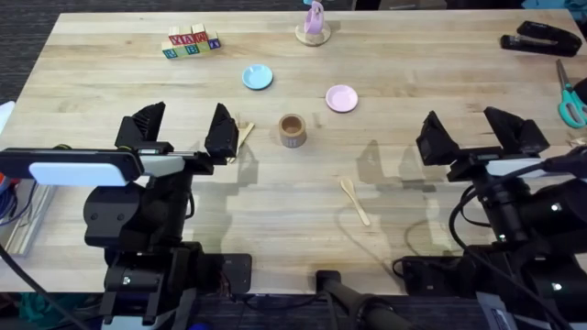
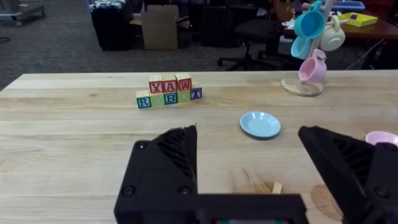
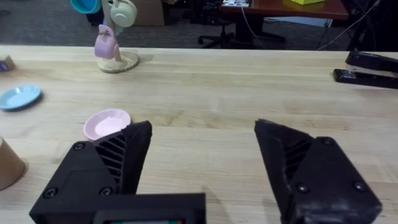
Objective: Pick up a utensil and set it on the pink plate, then put the other utensil in the container.
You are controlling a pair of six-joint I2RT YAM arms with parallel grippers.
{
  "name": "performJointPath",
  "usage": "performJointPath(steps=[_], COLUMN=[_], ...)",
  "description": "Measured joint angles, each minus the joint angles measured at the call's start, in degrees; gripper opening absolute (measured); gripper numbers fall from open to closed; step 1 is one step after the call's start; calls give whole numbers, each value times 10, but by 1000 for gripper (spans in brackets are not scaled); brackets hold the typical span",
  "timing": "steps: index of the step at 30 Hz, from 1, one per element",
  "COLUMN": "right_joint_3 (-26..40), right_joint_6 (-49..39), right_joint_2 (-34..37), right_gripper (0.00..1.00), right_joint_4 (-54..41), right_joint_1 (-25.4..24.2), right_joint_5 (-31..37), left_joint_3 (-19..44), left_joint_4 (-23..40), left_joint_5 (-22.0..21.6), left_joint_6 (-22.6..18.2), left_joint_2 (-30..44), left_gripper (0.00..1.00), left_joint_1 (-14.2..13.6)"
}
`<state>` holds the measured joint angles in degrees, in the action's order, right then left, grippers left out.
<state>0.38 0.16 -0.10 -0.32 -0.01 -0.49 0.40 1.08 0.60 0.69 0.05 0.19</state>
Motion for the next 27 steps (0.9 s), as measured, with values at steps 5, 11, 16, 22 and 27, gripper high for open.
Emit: performJointPath(steps=[5, 11, 16, 22, 27], right_joint_3=[0, 1, 1, 16, 85], right_joint_6=[0, 0, 0, 0, 0], right_joint_2=[0, 0, 0, 6, 65], right_gripper=[996, 996, 996, 996, 996], right_joint_4=[-5, -5, -5, -32, -96], right_joint_1=[0, 0, 0, 0, 0], right_joint_5=[0, 0, 0, 1, 2], left_joint_3=[0, 0, 0, 11, 88], left_joint_4=[0, 0, 0, 32, 101], left_joint_5=[0, 0, 0, 0, 0], left_joint_6=[0, 0, 0, 7, 37], left_joint_2=[0, 0, 0, 1, 44], left_gripper=[993, 993, 993, 991, 991], left_joint_1=[0, 0, 0, 0, 0])
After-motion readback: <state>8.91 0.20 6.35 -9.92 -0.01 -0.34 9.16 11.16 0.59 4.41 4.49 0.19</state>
